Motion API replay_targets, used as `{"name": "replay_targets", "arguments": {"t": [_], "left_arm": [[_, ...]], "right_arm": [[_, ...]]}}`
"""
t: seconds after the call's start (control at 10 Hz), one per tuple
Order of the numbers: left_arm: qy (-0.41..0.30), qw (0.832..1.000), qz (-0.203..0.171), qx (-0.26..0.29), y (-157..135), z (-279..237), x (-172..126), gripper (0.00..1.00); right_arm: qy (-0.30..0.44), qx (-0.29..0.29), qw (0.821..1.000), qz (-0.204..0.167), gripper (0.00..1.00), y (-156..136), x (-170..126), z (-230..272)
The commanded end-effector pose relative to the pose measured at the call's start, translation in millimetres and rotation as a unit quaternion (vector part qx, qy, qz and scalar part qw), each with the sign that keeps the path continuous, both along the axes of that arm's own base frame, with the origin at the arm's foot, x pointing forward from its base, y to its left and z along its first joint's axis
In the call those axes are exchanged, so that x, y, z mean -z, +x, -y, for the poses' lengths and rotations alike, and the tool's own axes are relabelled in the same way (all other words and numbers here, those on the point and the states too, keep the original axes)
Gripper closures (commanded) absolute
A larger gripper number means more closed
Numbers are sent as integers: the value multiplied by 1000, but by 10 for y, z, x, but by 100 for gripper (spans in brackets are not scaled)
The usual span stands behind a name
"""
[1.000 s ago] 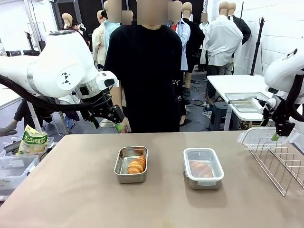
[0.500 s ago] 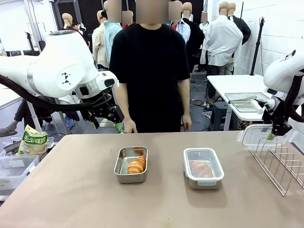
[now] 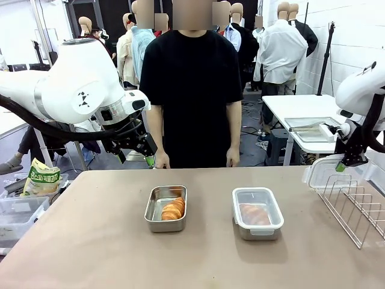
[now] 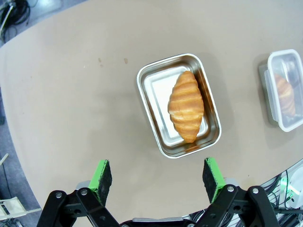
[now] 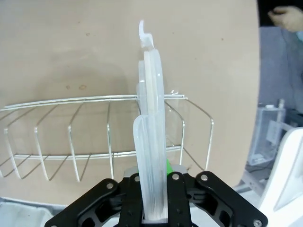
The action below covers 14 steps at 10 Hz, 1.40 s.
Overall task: Place the bread in airtight containers.
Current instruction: Pick up one Airtight Container lid and hand it to the human.
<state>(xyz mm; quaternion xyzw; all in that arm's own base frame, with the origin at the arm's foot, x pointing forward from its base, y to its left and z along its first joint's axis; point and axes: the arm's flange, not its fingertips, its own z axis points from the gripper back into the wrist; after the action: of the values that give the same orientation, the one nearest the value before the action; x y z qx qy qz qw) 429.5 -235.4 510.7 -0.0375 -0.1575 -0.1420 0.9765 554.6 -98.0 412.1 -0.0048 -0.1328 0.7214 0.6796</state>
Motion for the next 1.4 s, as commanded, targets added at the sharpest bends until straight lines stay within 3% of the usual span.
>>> {"name": "replay_targets", "arguments": {"t": [0.0, 0.2, 0.6, 0.8, 1.1, 1.3], "left_arm": [[-2, 1000, 0, -4, -1, -13, -5, 0], [-2, 1000, 0, -4, -1, -13, -5, 0], [-2, 1000, 0, -4, -1, -13, -5, 0], [-2, 1000, 0, -4, -1, -13, -5, 0], [-2, 1000, 0, -4, -1, -13, -5, 0], [-2, 1000, 0, -4, -1, -13, -5, 0]], "right_arm": [[8, 1, 1000, -23, 100, -10, -35, 17], [29, 15, 999, -27, 100, -100, -228, 60], [27, 25, 999, -11, 100, -482, -888, 114], [40, 11, 998, 37, 100, -635, -1180, 94], [43, -80, 990, 104, 100, -722, -1659, -91], [48, -163, 971, 170, 100, -709, -2038, -401]]}}
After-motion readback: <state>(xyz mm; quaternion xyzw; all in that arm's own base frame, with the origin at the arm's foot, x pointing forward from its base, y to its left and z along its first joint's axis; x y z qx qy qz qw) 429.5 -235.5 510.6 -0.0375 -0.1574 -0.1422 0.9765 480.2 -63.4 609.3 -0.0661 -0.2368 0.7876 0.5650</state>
